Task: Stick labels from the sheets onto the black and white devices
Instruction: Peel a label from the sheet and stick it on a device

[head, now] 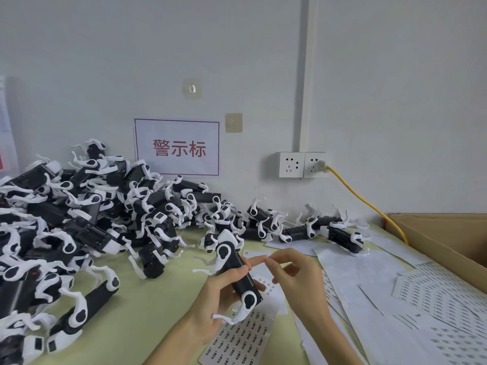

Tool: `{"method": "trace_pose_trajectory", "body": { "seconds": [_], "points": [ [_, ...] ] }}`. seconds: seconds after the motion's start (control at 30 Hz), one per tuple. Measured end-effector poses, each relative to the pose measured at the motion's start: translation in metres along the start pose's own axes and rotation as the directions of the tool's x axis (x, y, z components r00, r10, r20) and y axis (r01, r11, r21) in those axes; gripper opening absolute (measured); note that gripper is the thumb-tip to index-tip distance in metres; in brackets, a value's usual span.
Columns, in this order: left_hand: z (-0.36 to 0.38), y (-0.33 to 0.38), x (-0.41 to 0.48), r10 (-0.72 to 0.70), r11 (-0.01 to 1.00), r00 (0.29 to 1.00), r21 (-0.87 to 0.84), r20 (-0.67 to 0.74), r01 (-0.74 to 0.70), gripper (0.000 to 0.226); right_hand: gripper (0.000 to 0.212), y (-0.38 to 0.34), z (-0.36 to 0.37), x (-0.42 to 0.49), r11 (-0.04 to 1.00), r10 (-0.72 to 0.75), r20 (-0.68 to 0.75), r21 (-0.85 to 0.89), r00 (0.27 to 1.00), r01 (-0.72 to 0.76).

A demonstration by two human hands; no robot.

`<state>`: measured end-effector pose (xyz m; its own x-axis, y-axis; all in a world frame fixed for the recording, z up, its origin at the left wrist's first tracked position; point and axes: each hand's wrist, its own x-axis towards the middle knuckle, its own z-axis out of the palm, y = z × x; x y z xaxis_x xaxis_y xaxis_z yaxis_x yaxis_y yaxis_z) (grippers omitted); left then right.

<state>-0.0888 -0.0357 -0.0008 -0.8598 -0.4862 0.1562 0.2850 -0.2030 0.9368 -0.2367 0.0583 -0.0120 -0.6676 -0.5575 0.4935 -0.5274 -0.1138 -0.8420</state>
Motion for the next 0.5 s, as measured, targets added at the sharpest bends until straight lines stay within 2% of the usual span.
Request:
{"method": "trace_pose_trajectory", "body": {
  "seconds": [0.2, 0.33, 0.5],
  "points": [
    [-0.003, -0.002, 0.0, 0.014, 0.999, 1.0, 0.037, 0.012, -0.014, 0.041, 0.012, -0.002, 0.0, -0.002, 1.0, -0.01, -0.009, -0.017, 1.0, 0.01],
    [-0.007, -0.004, 0.003, -0.009, 0.999, 1.0, 0.034, 0.006, 0.009, 0.03, 0.015, -0.001, 0.001, -0.001, 0.998, -0.043, 0.004, -0.042, 0.999, 0.043],
    [-0.001, -0.011, 0.007, 0.014, 0.999, 0.968, 0.045, -0.249, -0.003, 0.052, 0.02, -0.002, 0.002, -0.005, 0.99, -0.118, 0.007, -0.078, 0.993, 0.118]
  ]
}}
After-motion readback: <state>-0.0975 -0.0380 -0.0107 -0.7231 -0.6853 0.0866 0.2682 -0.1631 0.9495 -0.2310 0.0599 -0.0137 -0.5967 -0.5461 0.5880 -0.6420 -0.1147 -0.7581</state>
